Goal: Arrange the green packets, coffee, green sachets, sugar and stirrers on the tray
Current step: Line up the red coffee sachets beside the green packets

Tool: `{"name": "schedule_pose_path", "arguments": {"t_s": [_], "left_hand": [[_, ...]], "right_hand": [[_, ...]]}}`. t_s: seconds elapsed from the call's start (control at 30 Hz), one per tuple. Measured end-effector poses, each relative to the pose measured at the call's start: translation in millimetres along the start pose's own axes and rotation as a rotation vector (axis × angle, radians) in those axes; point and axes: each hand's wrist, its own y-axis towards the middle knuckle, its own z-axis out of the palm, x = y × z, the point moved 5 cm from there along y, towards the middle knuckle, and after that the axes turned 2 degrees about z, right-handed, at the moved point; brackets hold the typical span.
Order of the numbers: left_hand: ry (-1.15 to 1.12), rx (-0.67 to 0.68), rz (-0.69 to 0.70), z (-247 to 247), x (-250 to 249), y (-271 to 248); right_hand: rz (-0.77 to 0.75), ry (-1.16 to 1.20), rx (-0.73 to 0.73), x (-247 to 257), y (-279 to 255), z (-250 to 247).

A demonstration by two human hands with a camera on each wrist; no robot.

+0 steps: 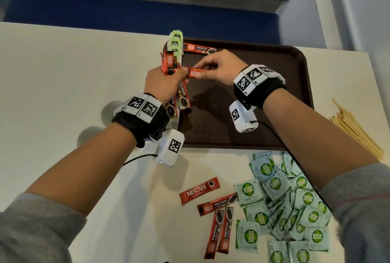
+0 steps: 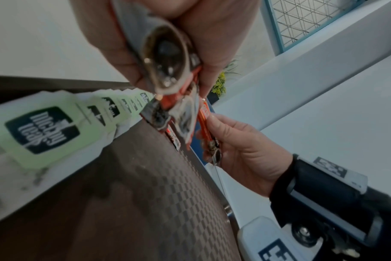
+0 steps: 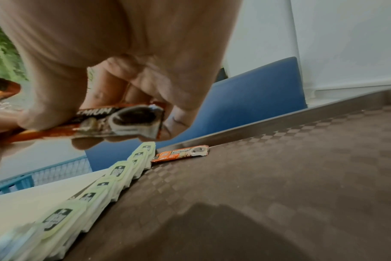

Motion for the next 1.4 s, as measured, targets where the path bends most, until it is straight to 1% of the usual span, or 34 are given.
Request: {"name": "schedule_pose_path", "arguments": {"t_s": [0.13,0.2,0.4,0.53,0.83,0.93,1.03,1.1,1.27,1.4], "left_hand": [[0.015,-0.071,-0.002,-6,0,3],[0.011,-0.082,-0.010,-7,0,4],[0.045,-0.056,-0.009,-6,-2,3],[0.018,-0.057,-0.017,-7,-4,5],[-0.063,-0.037,-0.031,-5,-11,8],[-0.077,-0.023,-0.047,-3,-11,8],[-0.093,-0.012,-0.060,-1,-12,7],[-0.092,-0.008,-0.056,0,-13,6],[-0.077,-0.001,-0.051,1,-15,6],[-0.065,0.000,-0.047,1,-15,6]], "right_hand": [[0.035,0.056,-0.127,-14,2,-9],[0.057,0.113,-0.178,-22,2,-11],[0.068,0.220,-0.203,-35,2,-14],[0.136,0.273,-0.262,-48,8,-18],[0.300,0.114,-0.388,-65,39,-15],[0.324,0.009,-0.421,-66,43,-15],[0.288,-0.157,-0.464,-62,46,-15],[0.248,-0.227,-0.465,-56,47,-14],[0.215,-0.329,-0.376,-50,56,-3],[0.200,-0.336,-0.397,-49,61,-2]]}}
